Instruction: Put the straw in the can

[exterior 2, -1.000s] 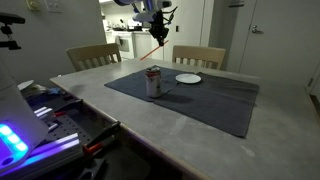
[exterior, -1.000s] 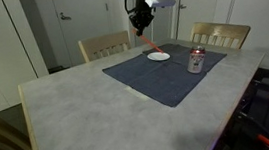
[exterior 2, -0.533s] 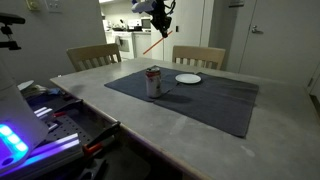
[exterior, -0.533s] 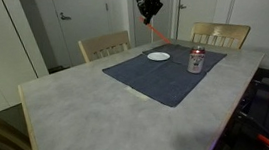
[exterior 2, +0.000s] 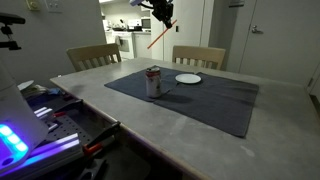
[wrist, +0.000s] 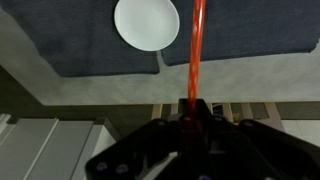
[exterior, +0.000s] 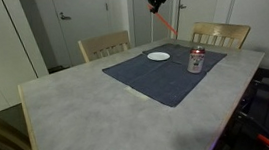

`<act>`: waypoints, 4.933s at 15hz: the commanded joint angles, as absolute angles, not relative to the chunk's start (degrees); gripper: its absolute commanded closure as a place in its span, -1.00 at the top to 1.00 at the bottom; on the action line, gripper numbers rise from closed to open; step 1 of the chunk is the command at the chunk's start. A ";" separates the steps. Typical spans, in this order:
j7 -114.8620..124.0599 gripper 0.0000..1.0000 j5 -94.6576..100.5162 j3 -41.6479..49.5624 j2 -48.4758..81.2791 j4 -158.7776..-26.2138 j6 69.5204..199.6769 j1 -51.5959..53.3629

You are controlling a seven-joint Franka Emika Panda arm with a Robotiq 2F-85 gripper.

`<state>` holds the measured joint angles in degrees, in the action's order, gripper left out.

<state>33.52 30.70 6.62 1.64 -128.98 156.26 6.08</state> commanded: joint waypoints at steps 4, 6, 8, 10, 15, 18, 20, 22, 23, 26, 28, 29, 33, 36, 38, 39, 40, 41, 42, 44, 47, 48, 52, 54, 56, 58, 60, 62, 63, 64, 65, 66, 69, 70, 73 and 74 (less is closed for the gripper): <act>48.36 -0.95 43.79 8.36 -5.78 -135.11 156.05 5.47; 46.72 -0.95 42.07 8.43 -3.64 -132.91 155.86 5.97; 46.81 -0.81 42.05 8.42 -4.32 -133.46 155.73 6.03; 46.81 -0.81 42.04 8.42 -4.13 -133.36 155.74 6.07; 46.81 -0.81 42.04 8.42 -4.13 -133.36 155.74 6.07; 48.23 -0.95 43.66 8.36 -4.47 -133.45 155.54 5.82; 51.10 -0.95 46.79 8.17 -5.09 -133.40 154.54 5.45; 55.18 -0.95 51.43 8.09 -5.94 -133.63 154.34 5.13; 56.91 -0.95 53.53 8.10 -6.29 -133.76 154.34 5.06; 61.34 -0.95 59.81 8.07 -8.50 -134.71 153.68 4.87; 62.39 -0.95 63.00 8.15 -10.26 -135.96 153.68 4.85; 62.58 -0.95 64.28 8.25 -11.31 -136.89 153.66 4.81; 62.16 -0.95 66.93 8.52 -16.26 -141.91 153.03 4.54; 66.85 -0.95 71.16 8.21 -21.24 -146.55 152.97 3.38; 71.89 -0.95 74.38 8.16 -24.40 -149.21 152.66 2.49; 74.39 -0.95 75.82 8.17 -26.03 -150.47 152.40 2.02; 76.97 -0.95 77.15 8.24 -27.63 -151.80 152.54 1.54; 79.40 -0.95 78.22 8.28 -29.11 -153.00 152.71 1.13; 81.60 -0.95 78.78 8.47 -30.40 -154.21 153.06 0.85; 85.11 -0.95 79.10 8.37 -31.79 -155.65 153.02 0.66; 88.33 -0.95 79.21 8.25 -33.04 -157.21 153.12 0.85; 89.13 -0.95 79.22 8.20 -33.21 -157.63 153.12 0.96; 92.27 -0.95 80.14 7.84 -33.45 -158.75 152.54 0.67; 93.83 -0.95 81.04 7.61 -33.54 -159.19 151.81 0.47; 96.66 -0.95 83.50 6.75 -33.59 -159.57 150.21 0.14; 102.59 -0.95 88.37 5.51 -32.96 -159.50 147.99 -0.18; 108.38 -0.95 92.24 5.03 -31.41 -158.89 145.97 0.55; 112.04 -0.95 94.53 4.50 -29.97 -158.58 144.45 1.25; 113.49 -0.95 95.41 4.26 -29.25 -158.43 143.82 1.49; 114.63 -0.95 96.32 3.99 -28.29 -158.23 143.34 1.61; 115.96 -0.95 97.28 3.69 -27.47 -158.16 142.85 1.65; 117.26 -0.95 98.31 3.35 -26.23 -157.84 142.10 1.61; 121.29 -0.95 101.39 2.45 -22.83 -157.01 139.32 1.65; 121.99 -0.95 101.80 3.06 -21.70 -156.65 138.05 2.64; 123.31 -0.95 101.67 2.94 -18.68 -155.83 136.38 3.37; 123.45 -0.95 101.39 2.84 -17.78 -155.48 136.13 3.61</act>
